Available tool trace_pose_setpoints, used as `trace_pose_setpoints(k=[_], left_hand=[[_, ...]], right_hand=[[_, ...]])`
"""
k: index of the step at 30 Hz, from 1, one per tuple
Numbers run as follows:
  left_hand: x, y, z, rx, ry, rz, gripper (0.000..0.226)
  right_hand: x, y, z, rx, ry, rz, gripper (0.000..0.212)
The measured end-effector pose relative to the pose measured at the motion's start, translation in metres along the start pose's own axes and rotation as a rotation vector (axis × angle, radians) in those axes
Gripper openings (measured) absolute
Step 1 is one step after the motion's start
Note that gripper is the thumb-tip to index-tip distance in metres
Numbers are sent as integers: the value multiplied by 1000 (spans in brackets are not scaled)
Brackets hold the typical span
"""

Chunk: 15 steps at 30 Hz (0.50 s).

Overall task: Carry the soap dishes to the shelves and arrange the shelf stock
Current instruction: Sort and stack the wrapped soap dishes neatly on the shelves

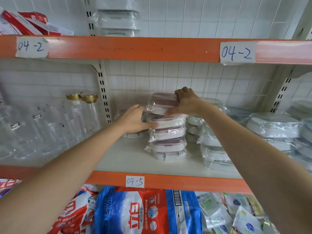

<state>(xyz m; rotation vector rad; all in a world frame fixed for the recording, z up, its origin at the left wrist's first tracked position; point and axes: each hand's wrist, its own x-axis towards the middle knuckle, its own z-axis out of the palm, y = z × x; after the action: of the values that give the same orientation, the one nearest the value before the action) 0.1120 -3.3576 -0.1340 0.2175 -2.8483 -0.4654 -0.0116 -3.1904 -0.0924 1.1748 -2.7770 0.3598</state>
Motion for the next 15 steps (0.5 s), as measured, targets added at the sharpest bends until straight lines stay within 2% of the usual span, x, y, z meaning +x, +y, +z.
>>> trace_pose_setpoints(k=[3, 8, 11, 15], left_hand=[[8, 12, -2, 0, -4, -1, 78], [26, 19, 13, 10, -121, -51, 107], [36, 16, 18, 24, -132, -48, 119], [45, 15, 17, 26, -150, -38, 116]], right_hand=[[-20, 19, -2, 25, 81, 66, 91], [-56, 50, 7, 112, 136, 229, 96], [-69, 54, 13, 195, 149, 281, 99], [-81, 53, 18, 214, 198, 328, 100]])
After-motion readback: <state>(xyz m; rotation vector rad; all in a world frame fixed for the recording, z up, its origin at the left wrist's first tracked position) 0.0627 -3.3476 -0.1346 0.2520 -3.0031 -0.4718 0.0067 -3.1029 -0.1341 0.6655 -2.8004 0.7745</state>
